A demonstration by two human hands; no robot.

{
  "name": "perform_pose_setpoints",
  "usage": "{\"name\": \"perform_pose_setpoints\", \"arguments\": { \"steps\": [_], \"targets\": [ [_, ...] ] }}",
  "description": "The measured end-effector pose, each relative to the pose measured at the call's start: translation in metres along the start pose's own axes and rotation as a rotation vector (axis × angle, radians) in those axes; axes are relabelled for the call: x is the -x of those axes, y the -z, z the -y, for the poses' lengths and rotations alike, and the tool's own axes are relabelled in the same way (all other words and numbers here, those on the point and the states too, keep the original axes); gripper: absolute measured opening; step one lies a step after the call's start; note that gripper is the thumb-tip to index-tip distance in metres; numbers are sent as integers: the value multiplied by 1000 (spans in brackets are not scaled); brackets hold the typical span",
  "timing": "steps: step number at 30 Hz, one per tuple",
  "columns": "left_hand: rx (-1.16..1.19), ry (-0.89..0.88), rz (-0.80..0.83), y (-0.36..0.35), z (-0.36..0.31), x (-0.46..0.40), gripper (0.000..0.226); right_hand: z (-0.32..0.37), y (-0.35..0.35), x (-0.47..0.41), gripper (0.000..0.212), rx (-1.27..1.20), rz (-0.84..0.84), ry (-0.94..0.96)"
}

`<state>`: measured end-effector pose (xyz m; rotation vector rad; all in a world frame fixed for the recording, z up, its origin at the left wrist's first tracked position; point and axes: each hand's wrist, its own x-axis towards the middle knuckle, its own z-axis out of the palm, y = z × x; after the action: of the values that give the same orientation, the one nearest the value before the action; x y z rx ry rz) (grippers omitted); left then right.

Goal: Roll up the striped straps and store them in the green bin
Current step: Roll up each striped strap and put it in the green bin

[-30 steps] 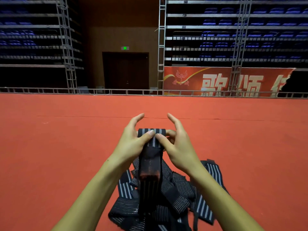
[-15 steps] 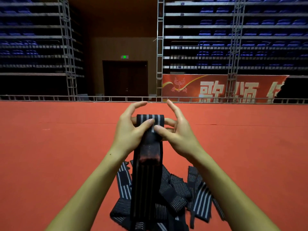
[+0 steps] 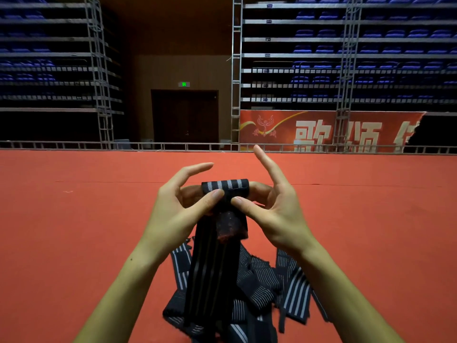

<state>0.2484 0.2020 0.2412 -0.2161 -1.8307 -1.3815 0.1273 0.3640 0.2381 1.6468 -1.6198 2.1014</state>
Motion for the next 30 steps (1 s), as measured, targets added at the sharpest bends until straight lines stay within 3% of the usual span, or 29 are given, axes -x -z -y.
{"name": "perform_pose_setpoints", "arguments": {
  "steps": [10, 21, 26, 30],
  "targets": [
    [-5, -185, -105, -8, -30, 28, 51, 36, -3, 19, 85, -83, -91, -10],
    [-559, -621, -2, -5, -33, -8, 87, 43, 7, 3, 81, -128, -135, -36],
    [-352, -477, 98, -9, -29, -11, 87, 41, 10, 5, 88, -87, -125, -20],
    [-132, -291, 146, -11, -31, 3, 69, 40, 12, 15, 92, -30, -128, 18]
  ]
}}
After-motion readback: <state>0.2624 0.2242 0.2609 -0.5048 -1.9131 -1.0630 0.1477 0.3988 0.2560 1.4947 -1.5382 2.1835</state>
